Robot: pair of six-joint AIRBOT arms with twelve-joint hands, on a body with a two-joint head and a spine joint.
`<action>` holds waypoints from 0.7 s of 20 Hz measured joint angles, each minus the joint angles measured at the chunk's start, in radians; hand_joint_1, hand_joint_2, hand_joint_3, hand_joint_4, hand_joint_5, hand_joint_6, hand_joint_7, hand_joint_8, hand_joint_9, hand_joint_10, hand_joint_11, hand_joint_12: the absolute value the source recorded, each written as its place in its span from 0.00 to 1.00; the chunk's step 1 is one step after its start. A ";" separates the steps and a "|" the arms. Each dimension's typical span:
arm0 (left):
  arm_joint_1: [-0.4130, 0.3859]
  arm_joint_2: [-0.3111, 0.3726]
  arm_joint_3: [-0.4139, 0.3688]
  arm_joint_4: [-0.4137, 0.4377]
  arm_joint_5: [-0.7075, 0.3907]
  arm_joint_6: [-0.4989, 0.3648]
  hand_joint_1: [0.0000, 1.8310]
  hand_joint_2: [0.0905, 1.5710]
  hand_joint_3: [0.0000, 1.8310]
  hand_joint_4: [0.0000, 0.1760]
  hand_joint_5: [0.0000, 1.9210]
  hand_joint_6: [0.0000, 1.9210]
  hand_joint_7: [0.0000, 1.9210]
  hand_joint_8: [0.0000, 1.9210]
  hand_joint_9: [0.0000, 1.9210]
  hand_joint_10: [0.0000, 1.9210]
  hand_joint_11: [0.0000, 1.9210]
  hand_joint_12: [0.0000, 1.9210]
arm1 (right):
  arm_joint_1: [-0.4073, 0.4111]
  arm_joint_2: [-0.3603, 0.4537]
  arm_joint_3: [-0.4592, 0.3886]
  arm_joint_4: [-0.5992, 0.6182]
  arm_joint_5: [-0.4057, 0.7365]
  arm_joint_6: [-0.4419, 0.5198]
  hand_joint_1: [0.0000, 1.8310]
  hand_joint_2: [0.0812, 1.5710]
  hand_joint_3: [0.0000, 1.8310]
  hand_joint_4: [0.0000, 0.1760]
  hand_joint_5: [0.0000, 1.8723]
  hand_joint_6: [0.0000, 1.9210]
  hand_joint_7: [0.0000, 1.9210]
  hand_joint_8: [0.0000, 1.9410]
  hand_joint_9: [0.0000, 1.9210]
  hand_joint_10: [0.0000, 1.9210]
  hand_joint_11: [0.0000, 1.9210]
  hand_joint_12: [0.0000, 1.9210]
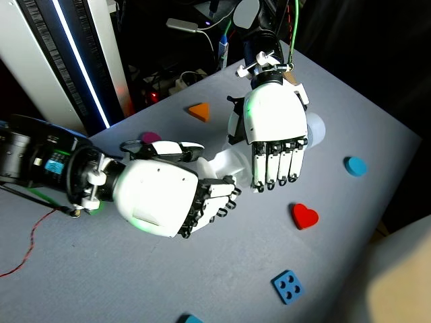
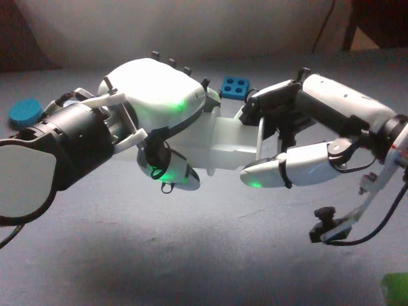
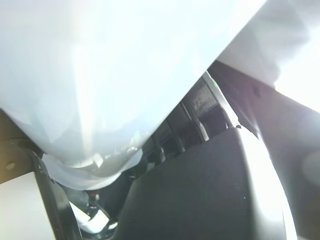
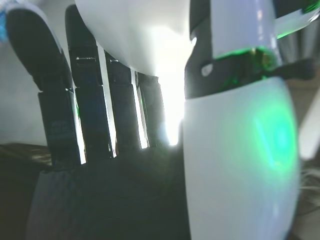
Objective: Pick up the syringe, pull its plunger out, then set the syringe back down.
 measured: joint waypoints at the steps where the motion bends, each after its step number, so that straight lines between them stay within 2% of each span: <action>1: -0.003 -0.002 -0.001 -0.023 0.000 0.017 0.80 0.70 0.00 0.00 0.43 0.49 0.50 0.53 0.48 0.62 0.42 0.81 | 0.000 0.008 -0.002 -0.010 0.000 -0.005 0.70 0.65 0.00 0.00 0.55 0.39 0.63 0.39 0.60 0.37 0.50 0.61; 2: -0.006 -0.002 -0.003 -0.026 -0.002 0.021 0.82 0.70 0.00 0.00 0.43 0.49 0.50 0.52 0.48 0.61 0.40 0.84 | 0.000 0.019 -0.005 -0.019 -0.003 -0.008 0.71 0.66 0.00 0.00 0.54 0.40 0.62 0.40 0.56 0.45 0.49 0.63; 3: -0.007 -0.004 -0.003 -0.027 -0.003 0.021 0.82 0.70 0.00 0.00 0.43 0.49 0.50 0.52 0.48 0.61 0.40 0.84 | 0.000 0.024 -0.006 -0.023 -0.005 -0.008 0.71 0.66 0.00 0.00 0.54 0.40 0.62 0.40 0.56 0.45 0.49 0.63; 4: -0.007 -0.007 -0.003 -0.028 -0.001 0.021 0.82 0.70 0.00 0.00 0.43 0.49 0.50 0.52 0.49 0.61 0.40 0.84 | 0.000 0.032 -0.009 -0.027 -0.009 -0.008 0.70 0.65 0.00 0.00 0.55 0.39 0.63 0.39 0.59 0.38 0.51 0.62; 5: -0.007 -0.007 -0.003 -0.030 -0.002 0.019 0.82 0.70 0.00 0.00 0.43 0.49 0.50 0.53 0.48 0.60 0.40 0.83 | 0.000 0.040 -0.010 -0.036 -0.013 -0.008 0.75 0.67 0.00 0.00 0.52 0.41 0.60 0.40 0.54 0.55 0.50 0.62; 6: -0.007 -0.007 -0.003 -0.031 0.000 0.020 0.82 0.70 0.00 0.00 0.43 0.49 0.50 0.53 0.48 0.60 0.41 0.83 | 0.000 0.047 -0.010 -0.043 -0.014 -0.008 0.76 0.67 0.00 0.00 0.50 0.42 0.58 0.41 0.52 0.59 0.50 0.62; 7: -0.007 -0.007 -0.003 -0.033 0.002 0.019 0.82 0.70 0.00 0.00 0.43 0.49 0.50 0.52 0.48 0.60 0.41 0.83 | 0.000 0.054 -0.011 -0.051 -0.016 -0.009 0.71 0.66 0.00 0.00 0.54 0.40 0.62 0.40 0.57 0.44 0.50 0.62; 8: -0.007 -0.007 -0.003 -0.033 0.005 0.021 0.82 0.70 0.00 0.00 0.43 0.50 0.50 0.51 0.49 0.60 0.40 0.83 | 0.007 0.060 -0.010 -0.052 -0.022 -0.012 0.70 0.65 0.00 0.00 0.54 0.40 0.63 0.39 0.60 0.36 0.50 0.61; 9: -0.009 -0.007 -0.003 -0.033 0.011 0.021 0.82 0.70 0.00 0.00 0.43 0.53 0.52 0.49 0.48 0.60 0.39 0.83 | 0.007 0.068 -0.010 -0.060 -0.022 -0.012 0.70 0.66 0.00 0.00 0.52 0.45 0.62 0.40 0.60 0.31 0.48 0.61; 14: -0.010 -0.007 -0.002 -0.033 0.019 0.025 0.81 0.70 0.00 0.00 0.42 0.56 0.51 0.47 0.47 0.63 0.39 0.84 | 0.007 0.085 -0.010 -0.068 -0.030 -0.011 0.69 0.67 0.00 0.00 0.51 0.48 0.61 0.40 0.60 0.31 0.47 0.62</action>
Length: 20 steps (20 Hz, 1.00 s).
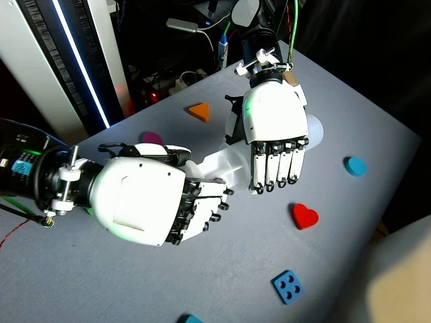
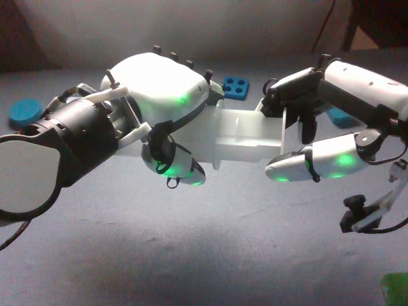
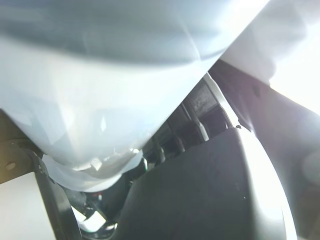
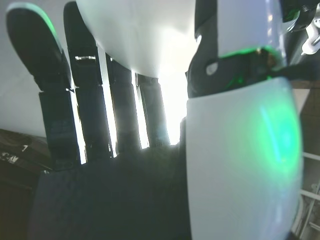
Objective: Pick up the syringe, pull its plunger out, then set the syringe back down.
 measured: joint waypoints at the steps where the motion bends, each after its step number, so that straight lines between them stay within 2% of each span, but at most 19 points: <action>1: 0.000 0.000 0.001 0.000 0.000 0.000 0.81 0.70 0.00 0.00 0.42 0.56 0.51 0.47 0.47 0.64 0.39 0.85 | 0.000 0.003 0.000 -0.001 -0.001 0.000 0.69 0.67 0.00 0.00 0.51 0.48 0.61 0.41 0.60 0.31 0.48 0.63; 4: 0.000 0.000 0.003 0.000 0.005 0.001 0.82 0.69 0.00 0.00 0.43 0.50 0.50 0.49 0.47 0.62 0.44 0.82 | 0.000 0.014 0.000 -0.007 -0.004 0.002 0.69 0.66 0.00 0.00 0.54 0.43 0.62 0.41 0.60 0.33 0.50 0.63; 5: 0.000 0.000 0.003 -0.009 0.006 0.013 0.77 0.70 0.00 0.00 0.44 0.52 0.51 0.51 0.48 0.66 0.45 0.73 | 0.000 0.018 0.000 -0.009 -0.007 0.005 0.69 0.66 0.00 0.00 0.54 0.42 0.62 0.42 0.60 0.33 0.50 0.63; 6: -0.001 0.000 0.003 -0.026 0.006 0.031 0.81 0.69 0.00 0.00 0.45 0.48 0.51 0.50 0.49 0.60 0.42 0.81 | -0.001 0.020 0.000 -0.010 -0.008 0.008 0.69 0.66 0.00 0.00 0.54 0.41 0.62 0.42 0.61 0.33 0.50 0.63; 8: -0.001 0.000 0.003 -0.029 0.006 0.034 0.82 0.69 0.00 0.00 0.44 0.49 0.51 0.50 0.49 0.59 0.40 0.83 | -0.004 0.033 0.000 -0.017 -0.014 0.018 0.70 0.66 0.00 0.00 0.55 0.40 0.62 0.41 0.61 0.32 0.50 0.62; 9: -0.001 0.000 0.003 -0.030 0.008 0.034 0.76 0.69 0.00 0.00 0.45 0.51 0.52 0.49 0.50 0.64 0.47 0.68 | -0.010 0.043 -0.001 -0.022 -0.013 0.023 0.70 0.66 0.00 0.00 0.54 0.40 0.63 0.41 0.62 0.32 0.51 0.62; 10: -0.001 0.000 0.003 -0.028 0.008 0.036 0.76 0.69 0.00 0.00 0.45 0.52 0.52 0.49 0.50 0.64 0.47 0.67 | -0.013 0.052 -0.001 -0.027 -0.014 0.031 0.70 0.66 0.00 0.00 0.54 0.40 0.63 0.40 0.61 0.31 0.51 0.62; 13: -0.001 0.000 0.003 -0.027 0.006 0.039 0.75 0.70 0.00 0.00 0.42 0.55 0.52 0.50 0.48 0.66 0.43 0.67 | -0.023 0.078 -0.004 -0.037 -0.016 0.050 0.70 0.66 0.00 0.00 0.54 0.41 0.63 0.40 0.61 0.31 0.50 0.61; 20: -0.002 0.000 0.003 -0.026 0.014 0.053 0.75 0.70 0.00 0.00 0.43 0.53 0.52 0.51 0.49 0.65 0.46 0.66 | -0.037 0.119 -0.005 -0.053 -0.014 0.055 0.70 0.66 0.00 0.00 0.55 0.40 0.63 0.41 0.61 0.31 0.50 0.61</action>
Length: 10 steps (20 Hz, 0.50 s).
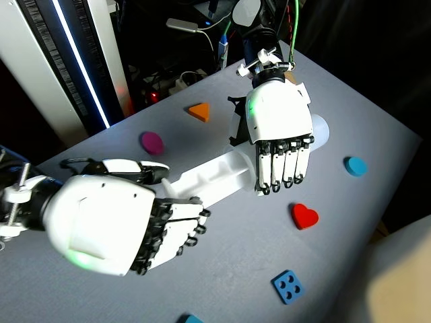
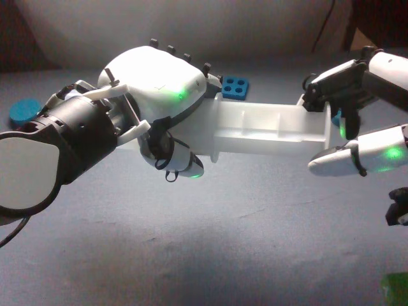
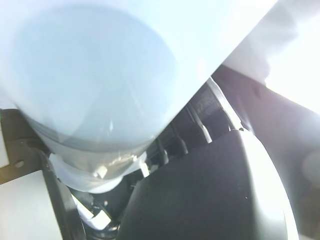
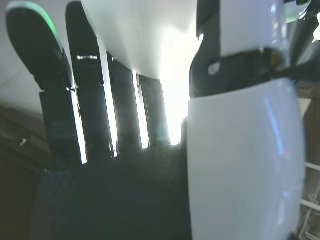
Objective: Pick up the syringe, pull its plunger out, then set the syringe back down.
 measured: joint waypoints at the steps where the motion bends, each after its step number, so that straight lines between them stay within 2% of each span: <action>1: 0.000 0.000 0.000 0.000 0.001 0.002 0.75 0.70 0.00 0.00 0.43 0.53 0.52 0.51 0.49 0.65 0.46 0.66 | -0.003 0.005 0.000 0.000 0.001 0.000 0.70 0.66 0.00 0.00 0.55 0.40 0.63 0.40 0.61 0.31 0.50 0.61; 10: -0.006 0.000 0.000 -0.008 0.014 0.003 0.75 0.70 0.00 0.00 0.43 0.53 0.52 0.51 0.48 0.66 0.44 0.67 | -0.010 0.035 0.001 0.014 0.002 -0.006 0.70 0.66 0.00 0.00 0.55 0.39 0.62 0.42 0.61 0.33 0.51 0.62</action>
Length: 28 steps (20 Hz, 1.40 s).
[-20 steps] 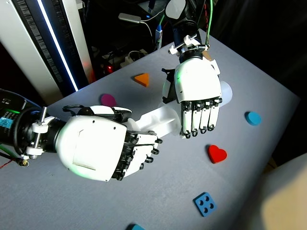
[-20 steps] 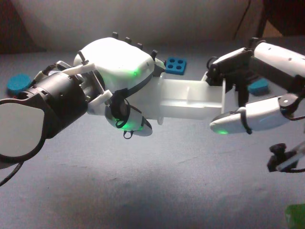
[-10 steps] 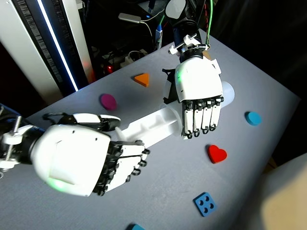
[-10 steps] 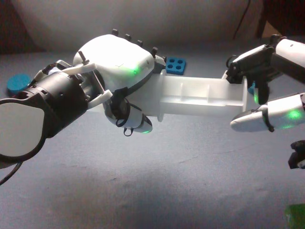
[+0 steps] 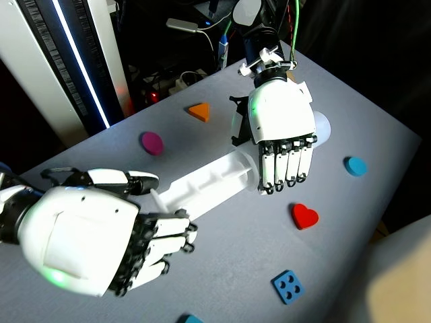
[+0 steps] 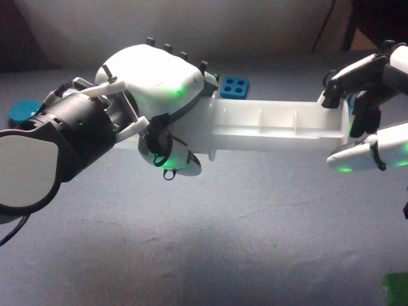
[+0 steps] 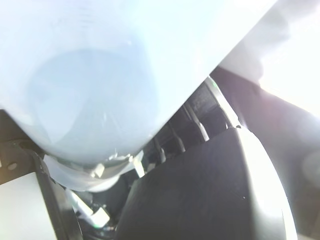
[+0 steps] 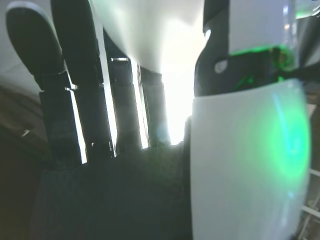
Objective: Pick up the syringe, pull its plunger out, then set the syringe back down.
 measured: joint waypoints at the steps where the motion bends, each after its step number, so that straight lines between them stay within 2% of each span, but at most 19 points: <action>1: 0.000 0.000 0.000 0.000 0.001 0.001 0.75 0.70 0.00 0.00 0.43 0.53 0.52 0.51 0.48 0.66 0.44 0.67 | 0.000 0.002 0.000 0.001 0.000 0.000 0.70 0.66 0.00 0.00 0.55 0.39 0.62 0.42 0.61 0.33 0.51 0.62; 2: 0.000 0.000 0.000 0.000 0.002 0.002 0.80 0.69 0.00 0.00 0.44 0.50 0.52 0.48 0.50 0.59 0.42 0.79 | 0.000 0.002 0.000 0.001 0.000 0.000 0.70 0.66 0.00 0.00 0.55 0.40 0.62 0.42 0.61 0.33 0.51 0.62; 4: 0.000 0.002 0.000 -0.001 0.004 0.003 0.82 0.69 0.00 0.00 0.44 0.49 0.52 0.48 0.50 0.57 0.41 0.82 | 0.000 0.003 0.000 0.002 0.000 0.000 0.70 0.66 0.00 0.00 0.55 0.41 0.62 0.42 0.61 0.32 0.51 0.61; 7: 0.000 0.002 0.000 -0.002 0.009 0.003 0.82 0.68 0.00 0.00 0.44 0.48 0.52 0.47 0.51 0.56 0.43 0.82 | 0.000 0.004 0.000 0.002 0.002 0.000 0.70 0.66 0.00 0.00 0.54 0.41 0.62 0.42 0.61 0.33 0.51 0.61; 8: 0.000 0.002 0.000 -0.002 0.009 0.003 0.77 0.69 0.00 0.00 0.45 0.50 0.53 0.48 0.51 0.61 0.45 0.71 | 0.000 0.005 0.000 0.002 0.002 0.000 0.70 0.66 0.00 0.00 0.54 0.41 0.62 0.42 0.61 0.33 0.51 0.61; 10: 0.000 0.002 0.000 -0.002 0.010 0.003 0.76 0.69 0.00 0.00 0.44 0.52 0.53 0.49 0.50 0.64 0.46 0.66 | 0.000 0.009 0.000 0.002 0.002 0.000 0.70 0.66 0.00 0.00 0.54 0.41 0.62 0.42 0.61 0.33 0.51 0.61; 16: -0.001 0.004 0.000 -0.002 0.010 0.005 0.75 0.70 0.00 0.00 0.43 0.53 0.52 0.51 0.49 0.65 0.47 0.66 | 0.000 0.011 0.000 0.002 0.003 0.002 0.69 0.66 0.00 0.00 0.54 0.41 0.61 0.43 0.60 0.33 0.50 0.62; 17: -0.001 0.005 0.000 -0.002 0.011 0.005 0.80 0.69 0.00 0.00 0.43 0.50 0.52 0.49 0.50 0.58 0.44 0.78 | 0.000 0.011 0.000 0.002 0.003 0.003 0.69 0.66 0.00 0.00 0.54 0.41 0.61 0.43 0.60 0.33 0.49 0.61; 18: -0.001 0.005 0.000 -0.002 0.011 0.005 0.76 0.69 0.00 0.00 0.44 0.52 0.53 0.49 0.50 0.63 0.45 0.67 | 0.000 0.011 0.000 0.002 0.004 0.003 0.69 0.66 0.00 0.00 0.54 0.41 0.61 0.43 0.60 0.33 0.49 0.61; 19: -0.001 0.006 0.000 -0.002 0.010 0.005 0.75 0.70 0.00 0.00 0.42 0.53 0.52 0.51 0.48 0.66 0.44 0.67 | 0.000 0.011 0.000 0.002 0.004 0.003 0.69 0.66 0.00 0.00 0.54 0.41 0.61 0.43 0.59 0.33 0.49 0.61; 22: -0.003 0.006 0.000 -0.003 0.008 0.006 0.75 0.70 0.00 0.00 0.44 0.52 0.52 0.52 0.48 0.66 0.45 0.68 | 0.000 0.011 0.000 0.002 0.005 0.003 0.69 0.66 0.00 0.00 0.54 0.41 0.61 0.43 0.58 0.33 0.48 0.62; 23: -0.003 0.006 0.000 -0.003 0.008 0.006 0.75 0.69 0.00 0.00 0.45 0.51 0.52 0.50 0.49 0.66 0.45 0.68 | 0.000 0.011 0.000 0.002 0.005 0.003 0.74 0.68 0.00 0.00 0.49 0.47 0.56 0.44 0.51 0.58 0.47 0.65; 24: -0.003 0.006 0.000 -0.003 0.008 0.006 0.75 0.69 0.00 0.00 0.45 0.51 0.52 0.51 0.49 0.66 0.46 0.68 | 0.000 0.011 0.000 0.002 0.005 0.003 0.75 0.70 0.00 0.00 0.47 0.50 0.54 0.47 0.47 0.65 0.46 0.65; 26: -0.003 0.006 0.000 -0.004 0.008 0.006 0.75 0.70 0.00 0.00 0.44 0.51 0.52 0.52 0.49 0.66 0.47 0.67 | 0.000 0.011 0.000 0.002 0.005 0.003 0.75 0.70 0.00 0.00 0.45 0.54 0.52 0.49 0.46 0.67 0.44 0.66; 27: -0.003 0.006 0.000 -0.004 0.008 0.006 0.75 0.70 0.00 0.00 0.44 0.52 0.52 0.52 0.48 0.67 0.45 0.66 | 0.000 0.012 0.000 0.002 0.005 0.002 0.65 0.74 0.00 0.00 0.41 0.65 0.48 0.58 0.44 0.31 0.38 0.61; 28: -0.003 0.006 0.000 -0.004 0.008 0.006 0.80 0.69 0.00 0.00 0.44 0.49 0.51 0.51 0.49 0.61 0.42 0.79 | 0.000 0.012 0.000 0.002 0.005 0.002 0.61 0.71 0.00 0.00 0.38 0.29 0.44 0.28 0.43 0.23 0.35 0.60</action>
